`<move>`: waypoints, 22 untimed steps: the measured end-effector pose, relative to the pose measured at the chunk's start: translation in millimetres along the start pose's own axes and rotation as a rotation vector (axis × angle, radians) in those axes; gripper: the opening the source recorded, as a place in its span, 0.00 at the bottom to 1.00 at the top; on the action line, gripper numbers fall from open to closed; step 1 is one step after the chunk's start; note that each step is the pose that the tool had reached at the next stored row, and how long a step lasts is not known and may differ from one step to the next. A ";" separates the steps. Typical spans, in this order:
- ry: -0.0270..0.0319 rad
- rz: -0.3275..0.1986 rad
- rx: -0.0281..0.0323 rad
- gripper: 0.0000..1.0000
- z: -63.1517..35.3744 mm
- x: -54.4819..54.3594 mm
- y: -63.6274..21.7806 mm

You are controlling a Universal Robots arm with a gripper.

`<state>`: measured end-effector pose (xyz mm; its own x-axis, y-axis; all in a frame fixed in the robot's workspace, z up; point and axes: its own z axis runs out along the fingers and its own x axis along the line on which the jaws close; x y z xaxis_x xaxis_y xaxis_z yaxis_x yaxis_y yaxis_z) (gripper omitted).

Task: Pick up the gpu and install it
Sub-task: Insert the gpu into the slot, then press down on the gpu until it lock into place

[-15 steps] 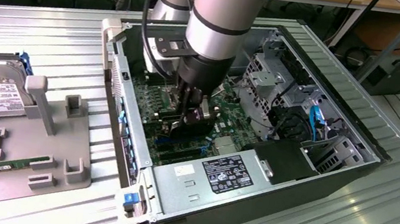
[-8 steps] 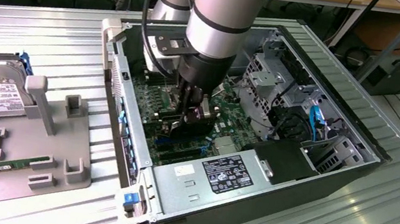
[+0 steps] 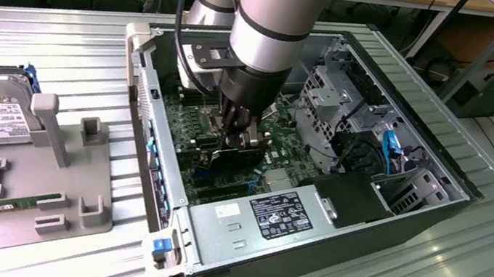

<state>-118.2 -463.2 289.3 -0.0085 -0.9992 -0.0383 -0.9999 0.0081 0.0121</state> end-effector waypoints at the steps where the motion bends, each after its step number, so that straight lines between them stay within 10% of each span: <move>1: 0.0000 0.000 0.0000 0.11 0.0 0.0 0.0; 22: 0.0000 0.000 0.0014 0.11 7.1 -6.1 -0.1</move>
<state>-118.1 -456.9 282.4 -0.0084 -0.9992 -0.0384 -0.9999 0.0080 0.0107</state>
